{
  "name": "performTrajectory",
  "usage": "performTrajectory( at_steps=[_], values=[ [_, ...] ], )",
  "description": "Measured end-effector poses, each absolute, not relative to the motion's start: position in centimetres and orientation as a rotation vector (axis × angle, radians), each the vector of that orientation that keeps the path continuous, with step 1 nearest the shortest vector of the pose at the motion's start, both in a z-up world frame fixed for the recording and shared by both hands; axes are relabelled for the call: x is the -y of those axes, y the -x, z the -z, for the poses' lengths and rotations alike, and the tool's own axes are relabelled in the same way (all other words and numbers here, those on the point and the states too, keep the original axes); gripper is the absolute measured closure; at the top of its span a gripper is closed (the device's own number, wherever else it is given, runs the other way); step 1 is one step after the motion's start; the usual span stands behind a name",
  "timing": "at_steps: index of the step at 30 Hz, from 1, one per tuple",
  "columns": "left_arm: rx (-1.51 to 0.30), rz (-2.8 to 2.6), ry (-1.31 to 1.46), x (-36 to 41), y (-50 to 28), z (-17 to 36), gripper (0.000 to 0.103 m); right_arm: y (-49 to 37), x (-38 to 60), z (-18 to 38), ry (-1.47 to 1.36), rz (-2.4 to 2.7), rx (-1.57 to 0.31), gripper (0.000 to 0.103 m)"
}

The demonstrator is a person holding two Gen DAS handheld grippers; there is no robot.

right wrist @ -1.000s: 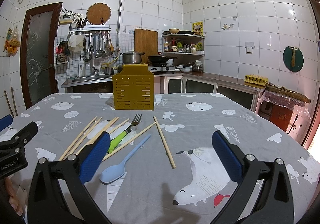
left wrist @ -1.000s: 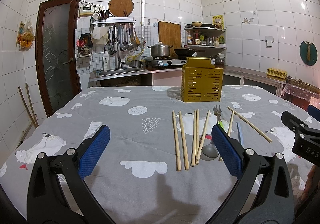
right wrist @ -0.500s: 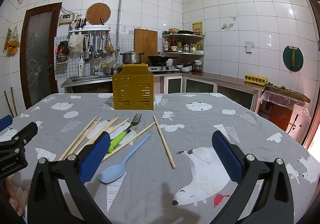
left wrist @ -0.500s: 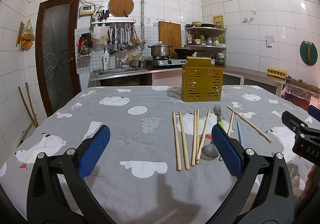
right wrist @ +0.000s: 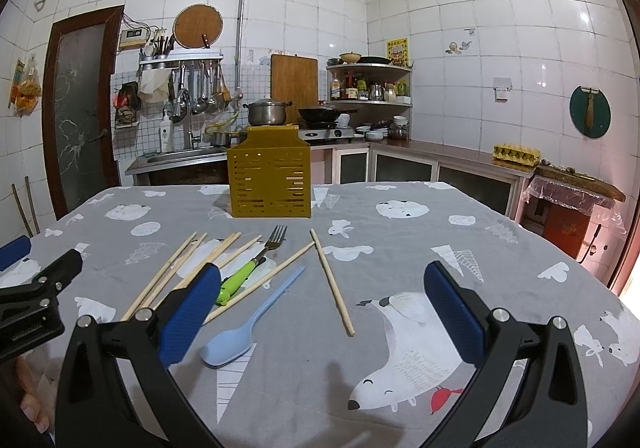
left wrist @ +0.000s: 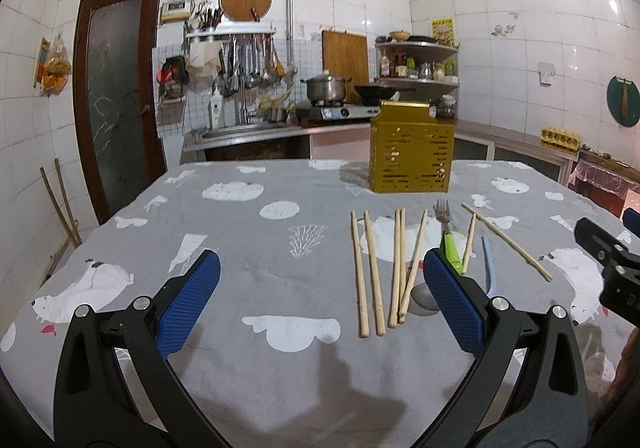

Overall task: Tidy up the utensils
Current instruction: 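Move both tools down toward the loose wooden chopsticks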

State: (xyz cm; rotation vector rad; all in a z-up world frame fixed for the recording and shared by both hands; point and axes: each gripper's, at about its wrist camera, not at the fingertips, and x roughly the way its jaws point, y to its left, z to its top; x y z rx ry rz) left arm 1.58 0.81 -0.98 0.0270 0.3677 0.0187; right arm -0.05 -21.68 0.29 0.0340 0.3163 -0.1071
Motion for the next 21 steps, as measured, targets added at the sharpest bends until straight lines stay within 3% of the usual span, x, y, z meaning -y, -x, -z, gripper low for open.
performTrajectory(
  at_steps=[21],
  values=[
    [-0.555, 0.05, 0.081, -2.7, -13.2, -3.3, 0.005, -10.5, 24.7, -3.9, -0.066, 0.049, -0.477, 0.004]
  ],
)
